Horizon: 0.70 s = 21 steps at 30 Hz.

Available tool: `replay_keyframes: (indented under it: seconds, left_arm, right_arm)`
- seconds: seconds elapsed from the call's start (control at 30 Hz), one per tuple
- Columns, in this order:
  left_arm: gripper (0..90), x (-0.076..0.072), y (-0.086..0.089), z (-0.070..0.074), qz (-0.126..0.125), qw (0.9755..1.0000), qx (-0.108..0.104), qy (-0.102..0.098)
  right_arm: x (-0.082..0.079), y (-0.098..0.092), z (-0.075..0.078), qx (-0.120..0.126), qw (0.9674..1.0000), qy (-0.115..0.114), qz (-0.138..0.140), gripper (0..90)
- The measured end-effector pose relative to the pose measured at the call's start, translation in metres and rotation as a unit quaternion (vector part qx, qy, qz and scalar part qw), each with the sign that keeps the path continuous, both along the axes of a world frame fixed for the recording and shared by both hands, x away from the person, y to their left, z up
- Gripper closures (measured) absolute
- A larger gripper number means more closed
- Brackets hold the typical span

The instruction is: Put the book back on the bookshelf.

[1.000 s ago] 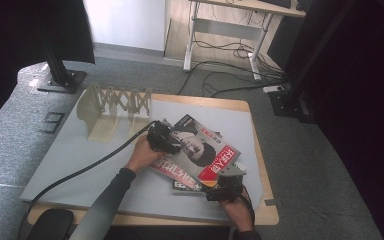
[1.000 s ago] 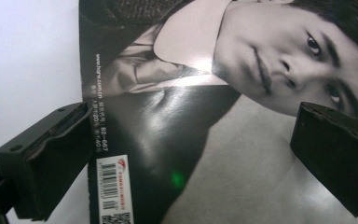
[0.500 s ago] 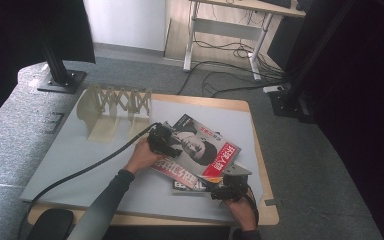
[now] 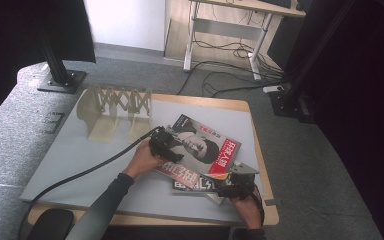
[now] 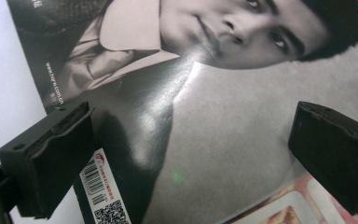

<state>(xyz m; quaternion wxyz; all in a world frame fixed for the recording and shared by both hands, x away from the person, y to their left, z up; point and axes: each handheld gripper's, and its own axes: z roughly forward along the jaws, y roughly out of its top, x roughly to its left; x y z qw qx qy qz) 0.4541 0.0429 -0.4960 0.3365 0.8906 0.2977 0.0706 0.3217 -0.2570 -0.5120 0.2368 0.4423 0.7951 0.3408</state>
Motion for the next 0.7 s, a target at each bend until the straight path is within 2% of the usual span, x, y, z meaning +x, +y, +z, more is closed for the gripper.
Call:
replay_keyframes:
  seconds: [0.33,0.43,0.53,0.7]
  left_arm:
    - [0.8,-0.012,-0.006,0.0,-0.009,0.9999,0.002,-0.012]
    - [1.6,-0.011,-0.005,0.002,-0.015,0.9998,0.005,-0.014]
    - [3.7,-0.01,-0.003,0.005,-0.009,0.9998,0.004,-0.017]
    - [3.3,-0.007,0.001,0.009,0.002,0.9998,0.001,-0.022]
  right_arm:
    - [0.008,-0.015,-0.001,0.002,0.9998,-0.002,-0.021,0.0]
    - [0.008,-0.015,0.0,0.002,0.9998,-0.002,-0.019,1.0]
    - [0.006,-0.014,0.002,-0.003,0.9999,0.0,-0.016,1.6]
    - [0.0,-0.015,0.013,0.01,0.9999,-0.002,-0.006,0.8]
